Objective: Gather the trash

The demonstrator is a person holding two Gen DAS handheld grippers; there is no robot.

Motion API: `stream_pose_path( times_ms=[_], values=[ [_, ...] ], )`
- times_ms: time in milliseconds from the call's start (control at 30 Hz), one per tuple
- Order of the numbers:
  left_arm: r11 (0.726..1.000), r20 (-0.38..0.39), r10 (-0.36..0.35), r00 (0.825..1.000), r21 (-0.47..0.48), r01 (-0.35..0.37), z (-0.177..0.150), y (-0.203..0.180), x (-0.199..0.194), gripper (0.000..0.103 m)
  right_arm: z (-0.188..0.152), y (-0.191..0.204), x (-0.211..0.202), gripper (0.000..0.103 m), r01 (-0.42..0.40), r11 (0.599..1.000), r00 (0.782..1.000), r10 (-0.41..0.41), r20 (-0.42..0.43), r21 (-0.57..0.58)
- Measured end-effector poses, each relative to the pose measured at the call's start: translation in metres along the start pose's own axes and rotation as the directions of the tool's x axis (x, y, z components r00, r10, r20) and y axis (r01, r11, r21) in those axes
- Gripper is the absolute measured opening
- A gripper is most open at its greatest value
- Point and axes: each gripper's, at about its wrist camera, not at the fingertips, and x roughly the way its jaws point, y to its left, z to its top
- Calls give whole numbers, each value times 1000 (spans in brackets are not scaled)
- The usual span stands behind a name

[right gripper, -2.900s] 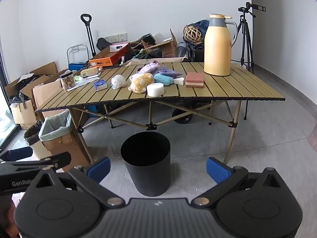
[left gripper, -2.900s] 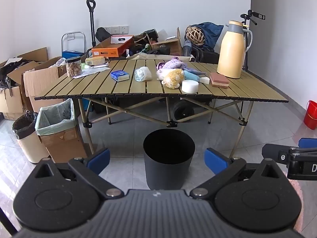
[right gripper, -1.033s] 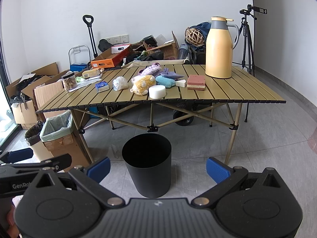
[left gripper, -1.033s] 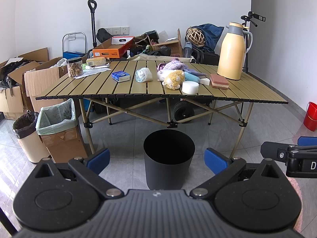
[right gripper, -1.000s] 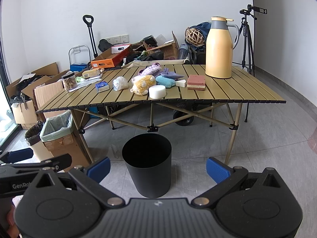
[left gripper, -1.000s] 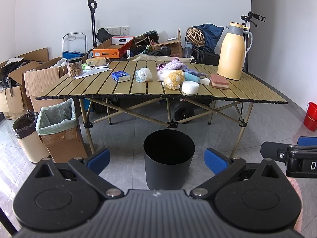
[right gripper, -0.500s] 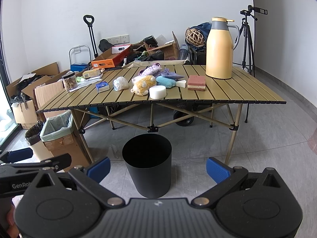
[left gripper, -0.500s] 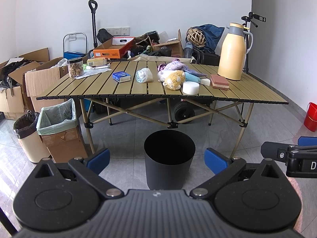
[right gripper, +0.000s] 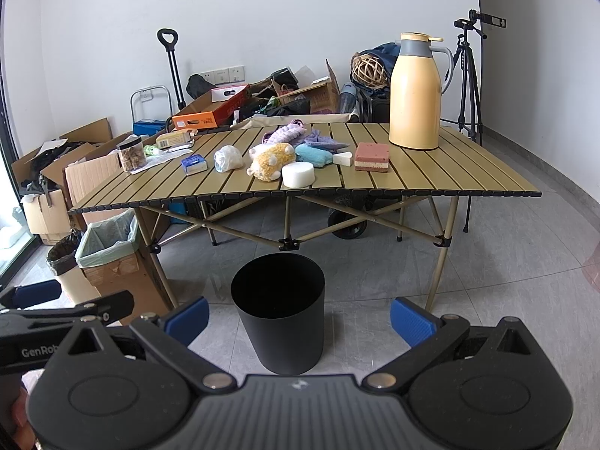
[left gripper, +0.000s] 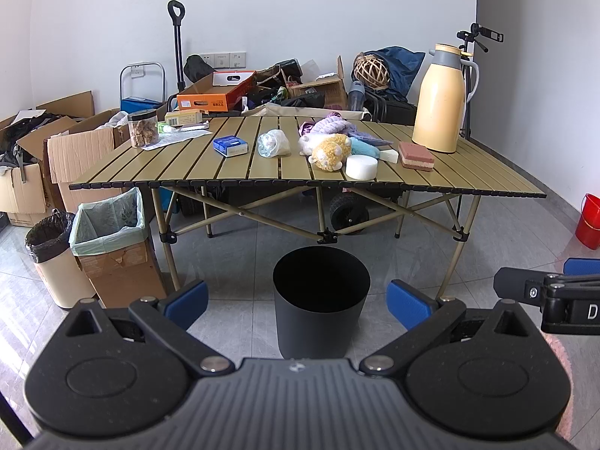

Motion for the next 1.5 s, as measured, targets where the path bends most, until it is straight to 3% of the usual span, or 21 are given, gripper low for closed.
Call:
stream_pose_path(
  times_ms=[500, 633, 1067, 1500],
  values=[
    [1000, 11, 1, 1000, 1, -1, 2, 7, 2, 103, 3, 4, -3, 103, -2, 1000, 1000, 2, 18, -15],
    [1000, 20, 4, 1000, 2, -4, 21, 12, -1, 103, 7, 6, 0, 103, -5, 1000, 999, 6, 32, -30],
    [1000, 73, 5, 997, 22, -6, 32, 5, 24, 103, 25, -6, 26, 103, 9, 1000, 998, -7, 61, -24],
    [1000, 136, 10, 991, 17, -12, 67, -3, 63, 103, 61, -29, 63, 103, 40, 999, 990, -40, 135, 3]
  ],
)
